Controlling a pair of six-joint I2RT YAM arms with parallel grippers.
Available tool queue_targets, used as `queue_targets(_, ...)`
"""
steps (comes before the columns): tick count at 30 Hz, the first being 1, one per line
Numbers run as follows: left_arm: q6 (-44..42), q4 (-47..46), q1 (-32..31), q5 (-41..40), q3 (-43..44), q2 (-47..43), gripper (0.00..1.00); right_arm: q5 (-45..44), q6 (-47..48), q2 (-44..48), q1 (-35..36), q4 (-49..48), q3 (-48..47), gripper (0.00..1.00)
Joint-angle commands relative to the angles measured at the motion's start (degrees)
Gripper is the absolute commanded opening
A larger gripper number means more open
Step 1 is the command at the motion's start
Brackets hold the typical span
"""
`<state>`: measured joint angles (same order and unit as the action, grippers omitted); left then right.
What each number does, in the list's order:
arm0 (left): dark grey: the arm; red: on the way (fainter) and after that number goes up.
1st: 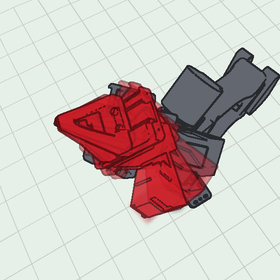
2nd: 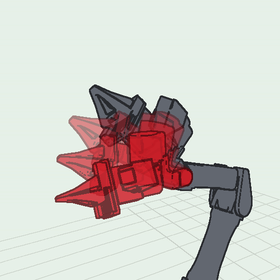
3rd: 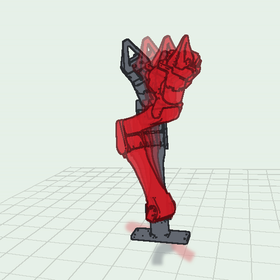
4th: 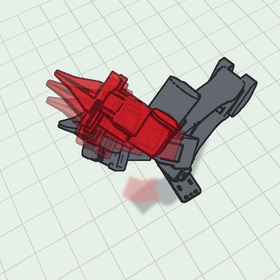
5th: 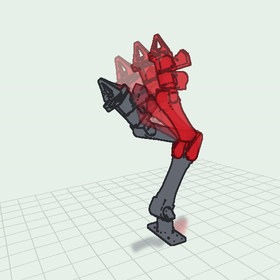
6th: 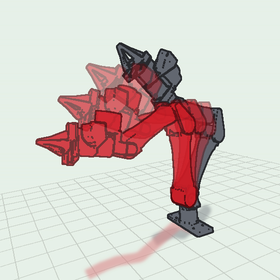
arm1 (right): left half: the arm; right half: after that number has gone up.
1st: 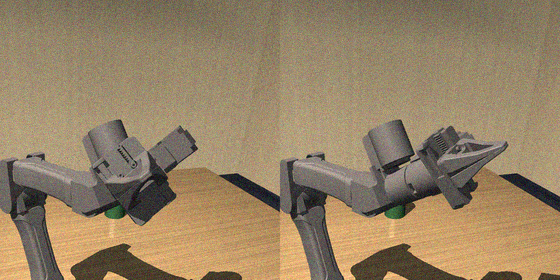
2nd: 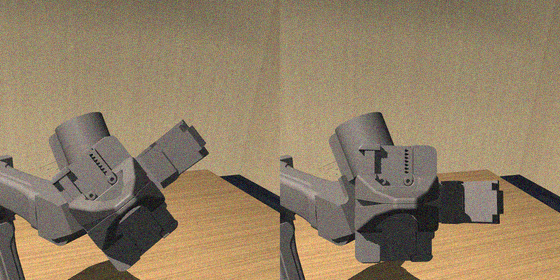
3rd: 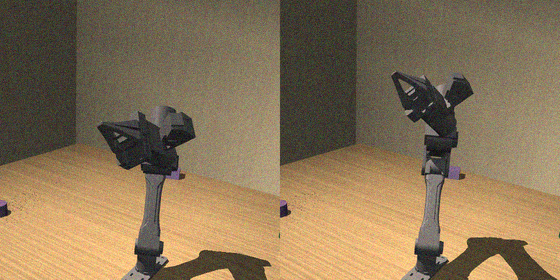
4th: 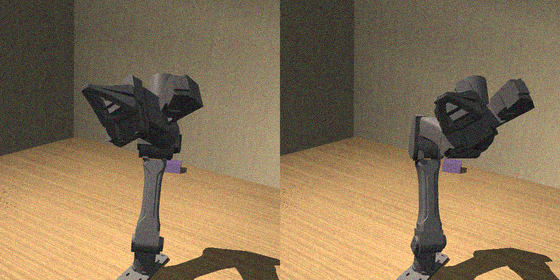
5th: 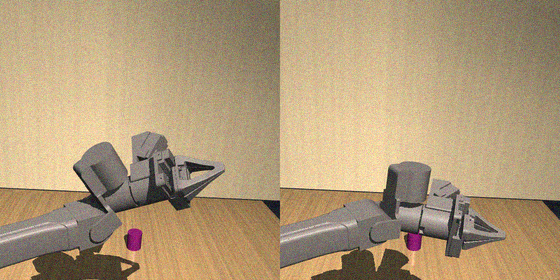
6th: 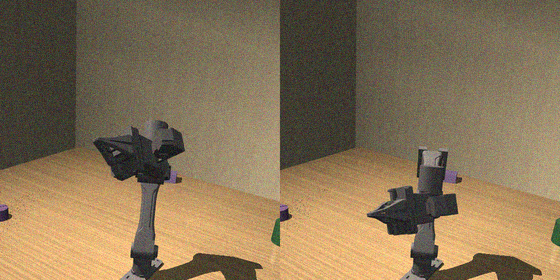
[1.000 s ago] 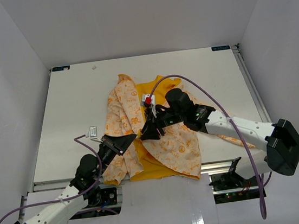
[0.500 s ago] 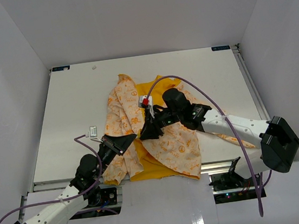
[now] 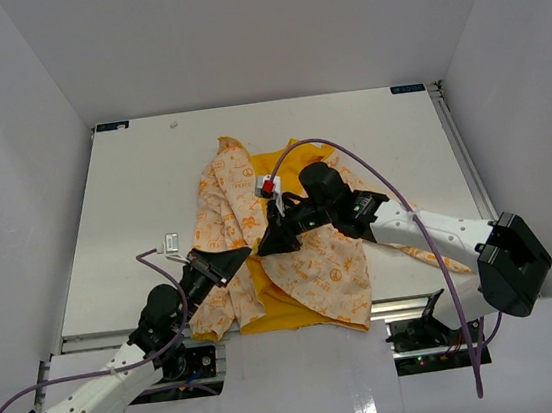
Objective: Zip up the jacket
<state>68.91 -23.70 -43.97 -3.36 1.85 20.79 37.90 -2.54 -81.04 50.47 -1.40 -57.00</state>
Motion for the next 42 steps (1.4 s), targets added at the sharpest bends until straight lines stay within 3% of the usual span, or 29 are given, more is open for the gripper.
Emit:
queue_targets(1,-2.0,3.6,0.1,2.6,-8.1,-1.8,0.0,1.2,-0.7,-1.1,-3.3,-2.5,-3.4,0.08)
queue_targets(17,-8.0,2.4,0.1,3.7,-6.2,1.1,0.0,8.1,-2.6,-2.1,-8.5,-4.1,-3.3,0.08)
queue_targets(18,-8.3,0.4,0.1,4.7,-6.5,0.8,0.03,8.6,-3.3,-2.2,-8.4,-5.6,-2.9,0.08)
queue_targets(20,-8.8,-2.3,0.1,6.1,-7.0,0.5,0.24,8.9,-4.7,-2.7,-8.2,-7.0,-1.8,0.08)
queue_targets(21,-9.2,-3.3,0.1,6.4,-7.1,0.3,0.3,9.0,-5.1,-2.9,-8.0,-7.4,-1.6,0.08)
queue_targets(24,-10.4,-4.7,0.1,6.9,-6.5,0.4,0.36,8.9,-6.0,-3.3,-7.5,-8.3,-1.2,0.08)
queue_targets(33,-11.1,-8.2,0.1,7.9,-6.0,5.7,0.47,8.8,-8.0,-3.0,-7.0,-10.9,-0.3,0.08)
queue_targets(42,-12.7,-13.5,0.1,6.1,-7.2,6.5,0.49,11.1,-9.5,-1.6,-6.6,-12.6,1.3,0.08)
